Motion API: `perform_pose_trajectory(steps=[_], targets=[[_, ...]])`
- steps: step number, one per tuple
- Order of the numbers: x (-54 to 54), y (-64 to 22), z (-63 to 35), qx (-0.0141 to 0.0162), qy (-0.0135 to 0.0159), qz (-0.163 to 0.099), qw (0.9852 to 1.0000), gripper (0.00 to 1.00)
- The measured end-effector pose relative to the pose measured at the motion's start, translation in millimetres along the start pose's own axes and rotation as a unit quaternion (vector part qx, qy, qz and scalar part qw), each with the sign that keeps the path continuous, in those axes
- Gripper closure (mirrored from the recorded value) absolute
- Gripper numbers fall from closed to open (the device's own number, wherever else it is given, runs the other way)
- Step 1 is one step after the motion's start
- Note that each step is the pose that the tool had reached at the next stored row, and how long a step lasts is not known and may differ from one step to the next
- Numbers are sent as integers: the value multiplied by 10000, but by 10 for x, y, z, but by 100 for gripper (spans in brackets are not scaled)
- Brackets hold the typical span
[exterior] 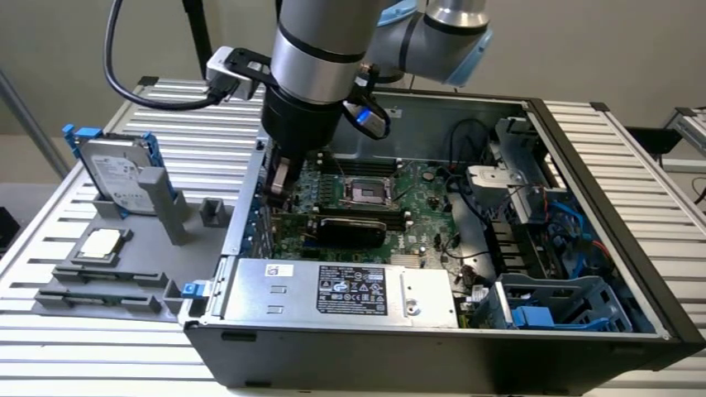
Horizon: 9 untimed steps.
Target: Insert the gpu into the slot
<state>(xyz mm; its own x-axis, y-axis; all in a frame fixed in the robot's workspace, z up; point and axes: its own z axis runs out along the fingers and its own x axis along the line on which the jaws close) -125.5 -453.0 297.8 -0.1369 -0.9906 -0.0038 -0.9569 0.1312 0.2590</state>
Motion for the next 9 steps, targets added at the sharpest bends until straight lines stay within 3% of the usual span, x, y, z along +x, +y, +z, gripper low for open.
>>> perform_pose_trajectory(steps=[4,9], targets=[[0,2,-10,-62,4,15,10000,89],[-5,-28,-37,-69,6,15,10000,89]])
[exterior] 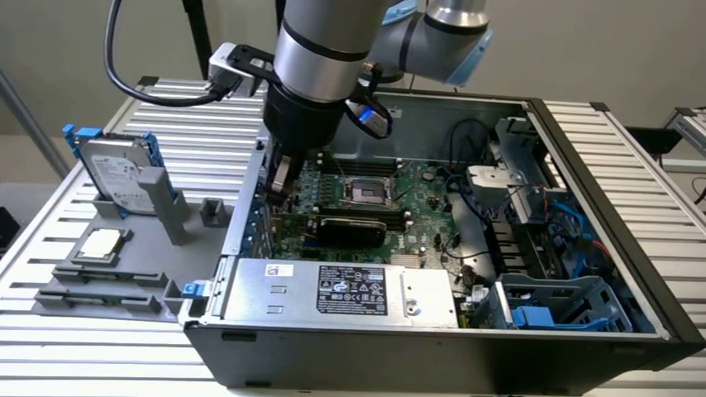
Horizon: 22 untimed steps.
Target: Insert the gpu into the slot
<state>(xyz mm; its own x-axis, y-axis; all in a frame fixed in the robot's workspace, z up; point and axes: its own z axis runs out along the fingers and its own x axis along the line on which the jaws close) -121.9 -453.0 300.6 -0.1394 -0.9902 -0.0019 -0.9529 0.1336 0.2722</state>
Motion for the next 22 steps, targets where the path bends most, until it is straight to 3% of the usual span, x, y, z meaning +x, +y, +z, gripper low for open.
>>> perform_pose_trajectory(steps=[8,22], targets=[[-5,-32,-3,13,-9,-3,10000,89],[-33,-1,36,14,-14,-1,10000,89]])
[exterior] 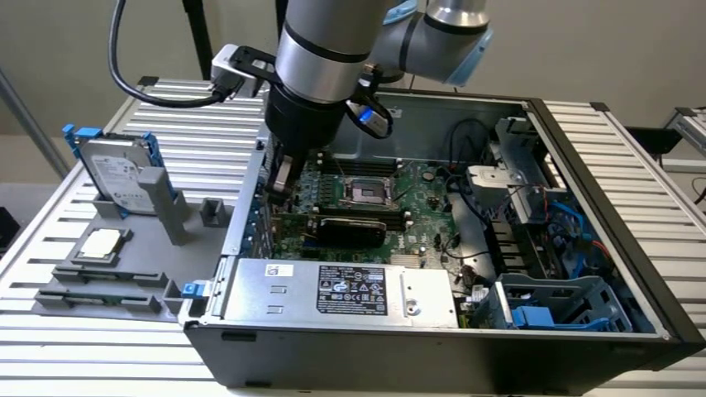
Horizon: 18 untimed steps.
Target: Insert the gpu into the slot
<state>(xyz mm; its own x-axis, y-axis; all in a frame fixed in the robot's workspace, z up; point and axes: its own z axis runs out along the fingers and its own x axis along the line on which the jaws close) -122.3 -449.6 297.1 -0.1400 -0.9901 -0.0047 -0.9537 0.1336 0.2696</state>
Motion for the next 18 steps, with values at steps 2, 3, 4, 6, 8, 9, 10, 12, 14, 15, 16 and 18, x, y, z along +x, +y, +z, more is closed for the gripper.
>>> perform_pose_trajectory(steps=[2,3,4,6,8,9,10,12,14,15,16,18], targets=[[-6,6,5,0,0,1,10000,89],[-9,10,7,0,-1,2,10000,89],[-11,13,9,0,-2,3,10000,89],[-14,18,10,0,-2,6,10000,89],[-17,20,9,0,-3,9,10000,89],[-18,20,8,0,-4,11,10000,89],[-18,21,7,0,-5,11,10000,89],[-18,23,2,0,-4,13,10000,89],[-18,23,1,0,-5,15,10000,89],[-18,23,1,0,-5,15,10000,89],[-18,24,2,0,-5,15,10000,89],[-17,30,5,-1,-4,16,10000,89]])
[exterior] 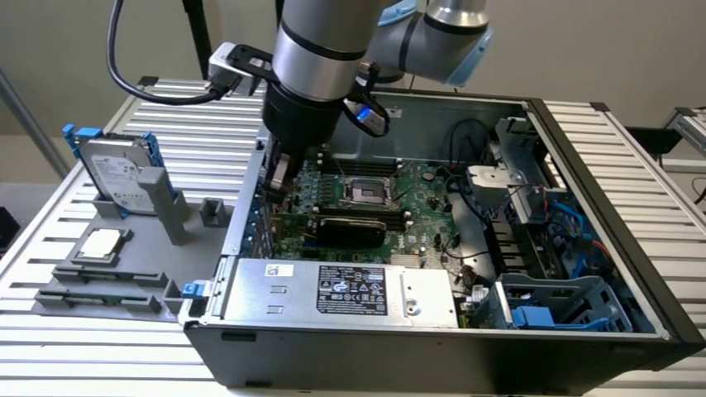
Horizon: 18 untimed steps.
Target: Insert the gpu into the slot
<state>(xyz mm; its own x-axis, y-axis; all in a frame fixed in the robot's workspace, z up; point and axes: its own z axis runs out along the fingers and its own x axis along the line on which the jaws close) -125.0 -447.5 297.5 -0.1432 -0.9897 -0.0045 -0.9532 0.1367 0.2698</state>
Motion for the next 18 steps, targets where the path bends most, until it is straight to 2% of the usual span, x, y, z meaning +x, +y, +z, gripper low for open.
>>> perform_pose_trajectory(steps=[9,15,18], targets=[[4,18,22,2,-2,3,10000,89],[4,16,38,12,-3,6,10000,89],[2,18,24,25,-14,5,10000,89]])
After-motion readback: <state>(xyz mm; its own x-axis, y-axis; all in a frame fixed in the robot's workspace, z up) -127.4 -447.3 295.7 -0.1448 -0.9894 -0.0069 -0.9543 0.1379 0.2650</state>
